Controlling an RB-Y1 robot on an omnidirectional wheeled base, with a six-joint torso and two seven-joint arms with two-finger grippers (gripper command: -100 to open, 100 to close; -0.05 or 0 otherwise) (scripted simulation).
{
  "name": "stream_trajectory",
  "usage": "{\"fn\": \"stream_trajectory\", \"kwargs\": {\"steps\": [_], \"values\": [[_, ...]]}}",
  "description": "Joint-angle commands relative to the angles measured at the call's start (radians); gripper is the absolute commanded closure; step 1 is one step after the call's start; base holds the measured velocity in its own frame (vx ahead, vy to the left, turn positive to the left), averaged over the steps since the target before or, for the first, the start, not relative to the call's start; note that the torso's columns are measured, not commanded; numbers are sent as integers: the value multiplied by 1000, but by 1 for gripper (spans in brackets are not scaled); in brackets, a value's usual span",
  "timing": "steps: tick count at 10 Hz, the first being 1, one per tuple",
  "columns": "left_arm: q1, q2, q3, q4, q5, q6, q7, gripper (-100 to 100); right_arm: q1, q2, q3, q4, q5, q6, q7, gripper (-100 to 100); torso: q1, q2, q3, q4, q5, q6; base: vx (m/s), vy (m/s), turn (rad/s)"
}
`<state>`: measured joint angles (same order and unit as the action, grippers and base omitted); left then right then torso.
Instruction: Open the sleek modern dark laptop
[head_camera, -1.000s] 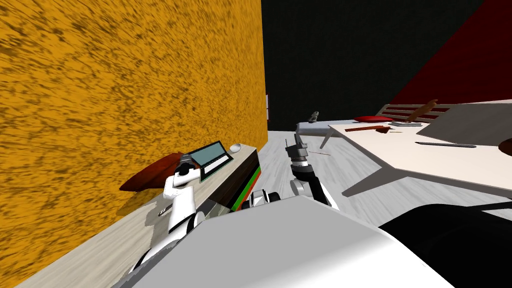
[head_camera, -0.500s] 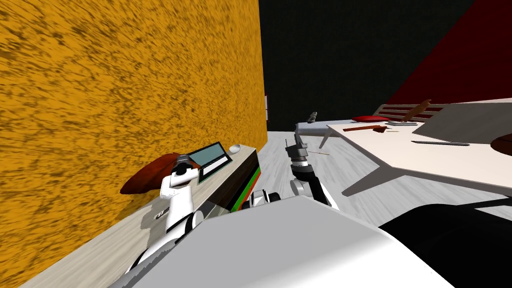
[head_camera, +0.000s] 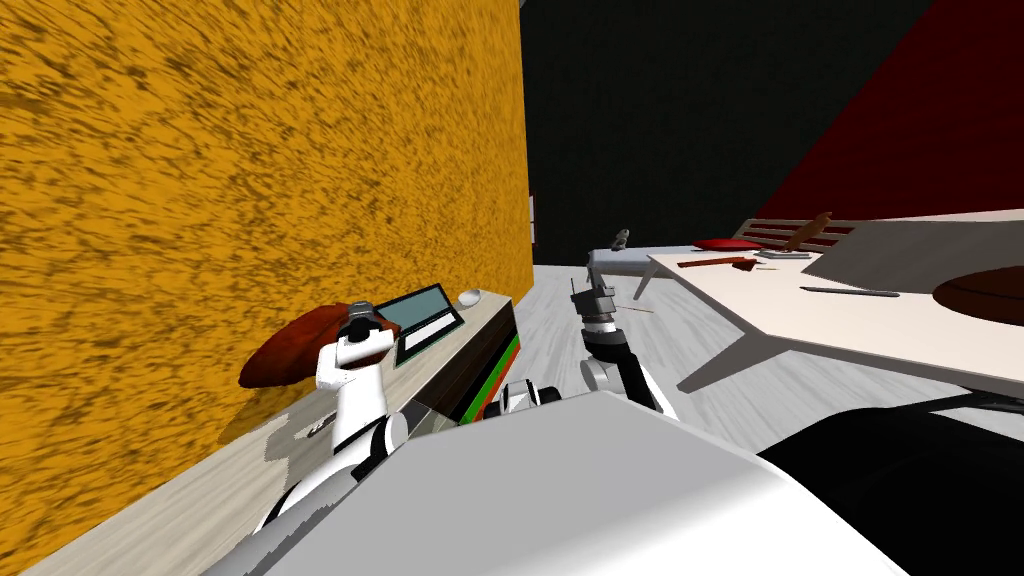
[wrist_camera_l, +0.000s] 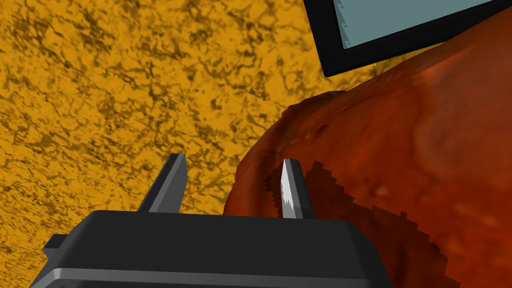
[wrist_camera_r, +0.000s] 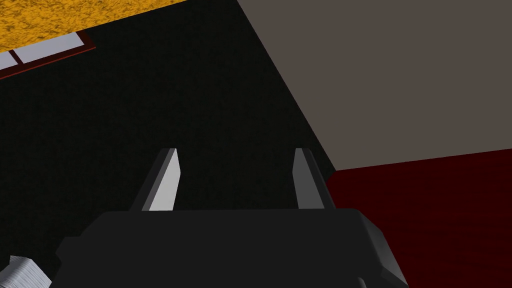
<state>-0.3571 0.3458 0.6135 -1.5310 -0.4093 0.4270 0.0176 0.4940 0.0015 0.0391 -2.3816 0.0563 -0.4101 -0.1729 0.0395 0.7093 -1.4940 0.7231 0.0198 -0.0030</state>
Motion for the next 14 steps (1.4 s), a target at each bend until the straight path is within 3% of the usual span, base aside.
{"fn": "stream_trajectory", "kwargs": {"steps": [1,3,4,5,9,10,11,14], "values": [[-12,23,-6,-16,-3,44,-19,-100,0,0,0,0,0,0,0,0,-9,4,3,1,-3,-1,14,-19,-59],[-34,43,-14,-39,-14,80,-37,-100,0,0,0,0,0,0,0,0,-21,18,11,9,-11,0,27,0,-58],[-27,39,-15,-40,-6,68,-31,-100,0,0,0,0,0,0,0,0,-32,25,16,13,-16,2,16,7,-16],[-12,23,-6,-16,-3,44,-19,100,0,0,0,0,0,0,0,0,-38,30,19,14,-18,2,0,21,102],[19,-6,6,19,13,-10,8,100,0,0,0,0,0,0,0,0,-24,21,15,7,-7,0,-10,26,77],[5,8,2,1,12,-6,1,100,0,0,0,0,0,0,0,0,-22,18,13,5,-6,1,-20,-5,15],[0,33,4,28,20,-6,0,-100,0,0,0,0,0,0,0,0,-25,17,11,7,-9,3,-28,21,-173],[-6,77,7,81,36,-3,-6,-100,0,0,0,0,0,0,0,0,-38,30,19,15,-19,2,-28,86,-156]]}}
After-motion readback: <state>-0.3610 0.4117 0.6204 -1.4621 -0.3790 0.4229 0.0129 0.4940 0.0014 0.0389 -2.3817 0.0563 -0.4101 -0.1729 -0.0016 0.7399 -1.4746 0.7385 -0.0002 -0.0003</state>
